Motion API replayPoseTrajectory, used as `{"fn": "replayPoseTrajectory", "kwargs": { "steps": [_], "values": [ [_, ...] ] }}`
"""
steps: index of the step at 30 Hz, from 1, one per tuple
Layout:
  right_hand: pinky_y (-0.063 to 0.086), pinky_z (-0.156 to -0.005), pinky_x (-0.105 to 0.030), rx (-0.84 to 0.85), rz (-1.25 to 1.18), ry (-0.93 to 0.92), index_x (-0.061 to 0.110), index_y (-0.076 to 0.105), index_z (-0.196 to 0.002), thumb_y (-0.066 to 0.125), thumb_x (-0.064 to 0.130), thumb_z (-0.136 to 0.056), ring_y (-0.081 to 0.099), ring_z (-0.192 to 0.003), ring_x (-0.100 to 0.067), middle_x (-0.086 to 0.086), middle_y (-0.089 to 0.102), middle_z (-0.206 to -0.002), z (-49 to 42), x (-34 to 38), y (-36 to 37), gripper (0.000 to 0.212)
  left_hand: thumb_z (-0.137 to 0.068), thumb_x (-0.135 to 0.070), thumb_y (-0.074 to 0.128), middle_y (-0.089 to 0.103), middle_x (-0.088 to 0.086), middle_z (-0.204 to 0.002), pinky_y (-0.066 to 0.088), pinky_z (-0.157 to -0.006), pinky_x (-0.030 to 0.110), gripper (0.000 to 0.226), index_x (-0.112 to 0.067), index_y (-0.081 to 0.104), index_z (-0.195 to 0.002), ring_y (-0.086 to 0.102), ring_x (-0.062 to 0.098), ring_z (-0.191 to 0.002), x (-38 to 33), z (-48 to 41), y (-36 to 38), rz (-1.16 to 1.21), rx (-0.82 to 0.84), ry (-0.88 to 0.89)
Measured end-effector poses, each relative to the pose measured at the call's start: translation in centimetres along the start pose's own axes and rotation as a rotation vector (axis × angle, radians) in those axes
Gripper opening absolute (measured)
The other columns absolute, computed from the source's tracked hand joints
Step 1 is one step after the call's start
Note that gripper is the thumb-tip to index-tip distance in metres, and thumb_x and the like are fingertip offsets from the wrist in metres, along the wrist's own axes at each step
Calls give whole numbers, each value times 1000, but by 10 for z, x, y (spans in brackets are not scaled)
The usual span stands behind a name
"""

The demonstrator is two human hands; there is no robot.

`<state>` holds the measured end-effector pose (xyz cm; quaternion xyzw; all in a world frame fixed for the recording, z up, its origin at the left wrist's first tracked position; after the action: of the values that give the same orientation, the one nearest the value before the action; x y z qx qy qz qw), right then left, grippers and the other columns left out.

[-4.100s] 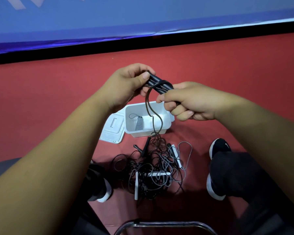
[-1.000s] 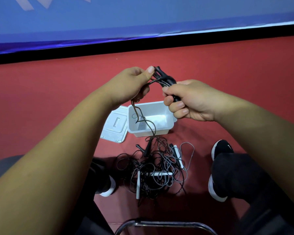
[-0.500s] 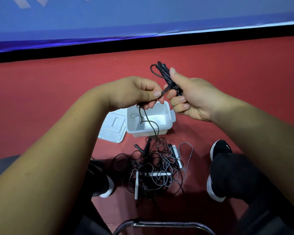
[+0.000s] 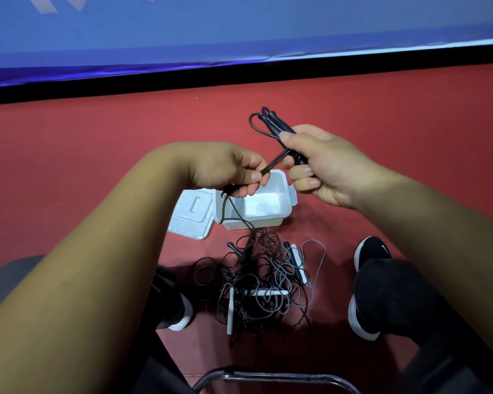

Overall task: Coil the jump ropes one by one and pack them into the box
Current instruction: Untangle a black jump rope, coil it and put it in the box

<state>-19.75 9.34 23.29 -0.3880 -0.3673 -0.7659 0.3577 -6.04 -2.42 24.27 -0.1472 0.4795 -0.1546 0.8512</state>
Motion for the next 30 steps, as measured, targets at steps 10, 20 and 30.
{"fn": "replayPoseTrajectory", "kwargs": {
  "steps": [10, 20, 30],
  "values": [
    [23, -41, -22, 63, 81, -74, 24, 72, -127, 64, 25, -107, 28, -54, -12, -5, 52, -78, 4, 4, 2, 21, -113, -20, 42, 61, 1, -80, 50, -70, 20, 30, -10, 70, -108, 59, 9, -72, 13, -18, 6, -14, -160, -43],
    [13, -49, -23, 396, 192, 166, 5, 62, -109, 56, 25, -109, 24, -52, -5, -7, 56, -82, 24, 4, 9, 22, -109, -16, 50, 72, 11, -107, 56, -98, 48, 22, -6, 67, -118, 66, 23, -95, 20, -22, 8, 2, -280, 16],
    [15, -44, -20, 618, 366, 429, 11, 55, -132, 58, 11, -105, 27, -46, -4, -8, 53, -77, 35, -19, 5, 27, -103, 0, 55, 68, 16, -107, 50, -106, 49, 8, -7, 59, -105, 64, 37, -123, -6, -18, 3, 497, -208, 328]
  ]
}}
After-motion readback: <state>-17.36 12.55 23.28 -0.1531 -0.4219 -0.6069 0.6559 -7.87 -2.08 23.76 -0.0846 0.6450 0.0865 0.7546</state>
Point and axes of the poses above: each hand's wrist, its own z-axis away from the middle knuckle, its own y-axis out of the palm, x = y × z, the point moved 5 cm from there along -z, towards the middle knuckle
